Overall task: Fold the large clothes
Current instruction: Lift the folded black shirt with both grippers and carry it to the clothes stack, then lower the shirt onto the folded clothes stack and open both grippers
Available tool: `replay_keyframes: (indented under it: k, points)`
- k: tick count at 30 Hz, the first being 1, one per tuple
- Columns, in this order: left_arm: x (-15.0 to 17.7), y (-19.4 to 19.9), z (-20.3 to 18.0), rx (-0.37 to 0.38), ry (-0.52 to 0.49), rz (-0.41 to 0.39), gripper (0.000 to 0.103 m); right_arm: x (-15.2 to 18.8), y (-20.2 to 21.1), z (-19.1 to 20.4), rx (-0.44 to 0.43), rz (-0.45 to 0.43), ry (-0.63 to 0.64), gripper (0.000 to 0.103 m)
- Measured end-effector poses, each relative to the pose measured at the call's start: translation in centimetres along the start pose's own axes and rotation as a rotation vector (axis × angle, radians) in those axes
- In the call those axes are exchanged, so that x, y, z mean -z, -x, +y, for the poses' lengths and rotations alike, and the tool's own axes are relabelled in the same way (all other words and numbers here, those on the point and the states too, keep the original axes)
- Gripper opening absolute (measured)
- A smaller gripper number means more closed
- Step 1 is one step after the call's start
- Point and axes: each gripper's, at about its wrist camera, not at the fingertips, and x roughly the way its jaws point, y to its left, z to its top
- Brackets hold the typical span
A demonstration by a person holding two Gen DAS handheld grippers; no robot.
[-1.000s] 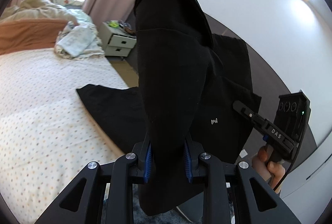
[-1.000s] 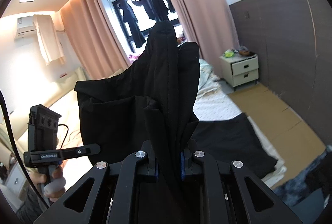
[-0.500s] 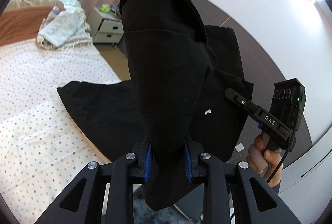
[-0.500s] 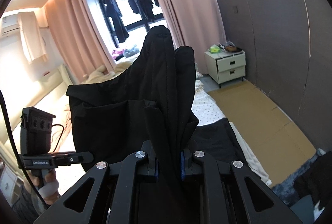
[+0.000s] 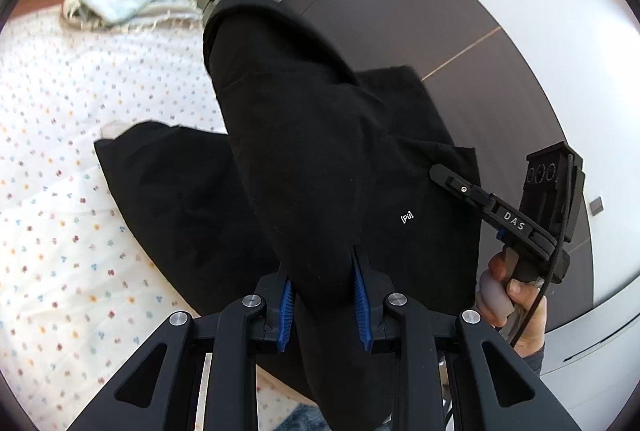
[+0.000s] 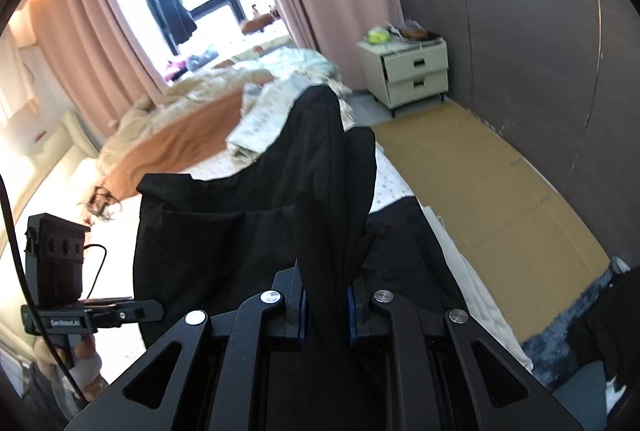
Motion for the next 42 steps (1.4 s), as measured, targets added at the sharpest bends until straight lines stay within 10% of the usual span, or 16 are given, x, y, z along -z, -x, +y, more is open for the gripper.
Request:
replay_keyframes:
  k: [5, 9, 18, 30, 39, 42]
  points:
    - [0.0, -2.9, 3.7, -0.053, 0.048, 0.030, 0.030, 0.9, -5.5, -1.6, 0.034, 0.093, -0.045, 0.015]
    - [0.7, -4.2, 6.0, -0.101, 0.099, 0.061, 0.043, 2.5, -9.9, -3.5, 0.207, 0.235, -0.097, 0.045]
    - [3.1, -2.6, 5.3, -0.102, 0.072, 0.062, 0.060, 6.6, 0.2, -6.6, 0.247, 0.082, -0.187, 0.068]
    - [7.4, -3.9, 2.7, -0.064, 0.015, 0.117, 0.060, 16.2, 6.4, -10.7, 0.166, -0.015, -0.493, 0.069]
    - [11.1, -4.9, 0.2, -0.011, -0.025, 0.189, 0.058, 20.9, 2.7, -9.0, -0.002, -0.007, -0.598, 0.069]
    - [10.9, -5.2, -0.3, -0.021, -0.027, 0.180, 0.057, 20.2, 1.8, -8.8, 0.005, -0.024, -0.586, 0.039]
